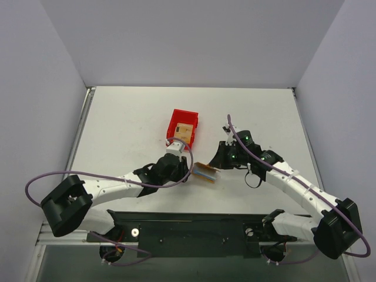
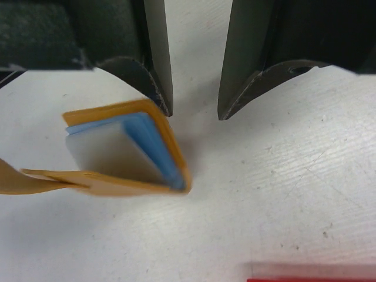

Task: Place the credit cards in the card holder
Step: Open the card holder at the center of the board.

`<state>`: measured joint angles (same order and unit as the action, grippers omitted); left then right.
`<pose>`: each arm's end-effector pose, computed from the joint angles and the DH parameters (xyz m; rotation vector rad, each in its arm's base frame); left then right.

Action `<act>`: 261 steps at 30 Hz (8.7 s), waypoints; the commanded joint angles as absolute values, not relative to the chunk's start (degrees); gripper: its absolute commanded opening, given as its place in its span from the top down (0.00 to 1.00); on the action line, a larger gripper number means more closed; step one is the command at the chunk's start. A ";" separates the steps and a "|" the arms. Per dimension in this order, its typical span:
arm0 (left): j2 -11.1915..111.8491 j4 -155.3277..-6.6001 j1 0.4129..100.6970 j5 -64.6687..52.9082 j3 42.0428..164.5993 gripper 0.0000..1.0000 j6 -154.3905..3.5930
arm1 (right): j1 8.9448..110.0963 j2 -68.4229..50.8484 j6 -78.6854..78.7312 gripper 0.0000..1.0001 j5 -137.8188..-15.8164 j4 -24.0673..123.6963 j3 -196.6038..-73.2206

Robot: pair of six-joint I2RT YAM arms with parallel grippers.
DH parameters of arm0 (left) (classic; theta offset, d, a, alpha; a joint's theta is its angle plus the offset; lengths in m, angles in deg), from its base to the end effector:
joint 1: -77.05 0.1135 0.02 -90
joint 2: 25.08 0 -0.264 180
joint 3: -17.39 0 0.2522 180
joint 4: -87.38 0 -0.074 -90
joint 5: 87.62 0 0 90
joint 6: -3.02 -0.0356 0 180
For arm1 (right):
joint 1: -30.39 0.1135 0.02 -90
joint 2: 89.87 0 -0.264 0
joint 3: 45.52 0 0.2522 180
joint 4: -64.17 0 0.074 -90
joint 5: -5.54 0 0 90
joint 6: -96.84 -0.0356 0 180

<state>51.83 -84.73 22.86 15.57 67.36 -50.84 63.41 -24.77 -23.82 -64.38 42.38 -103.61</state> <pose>0.1670 -0.2176 0.1943 0.2169 2.2245 -0.6447 0.2057 0.1483 0.2704 -0.2755 2.1938 1.0168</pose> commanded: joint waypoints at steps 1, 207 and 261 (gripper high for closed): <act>53.06 -88.79 23.70 15.13 66.40 0.53 -48.75 | 63.18 -24.39 -24.80 1.00 -62.05 43.55 -103.14; 72.04 -77.98 1.03 49.92 95.93 1.00 -89.96 | 39.62 -25.19 -45.28 0.50 -48.70 45.14 -99.79; 44.27 -82.55 14.12 24.01 80.20 0.43 -74.15 | 44.10 -12.26 -26.48 1.00 -47.02 32.48 -109.81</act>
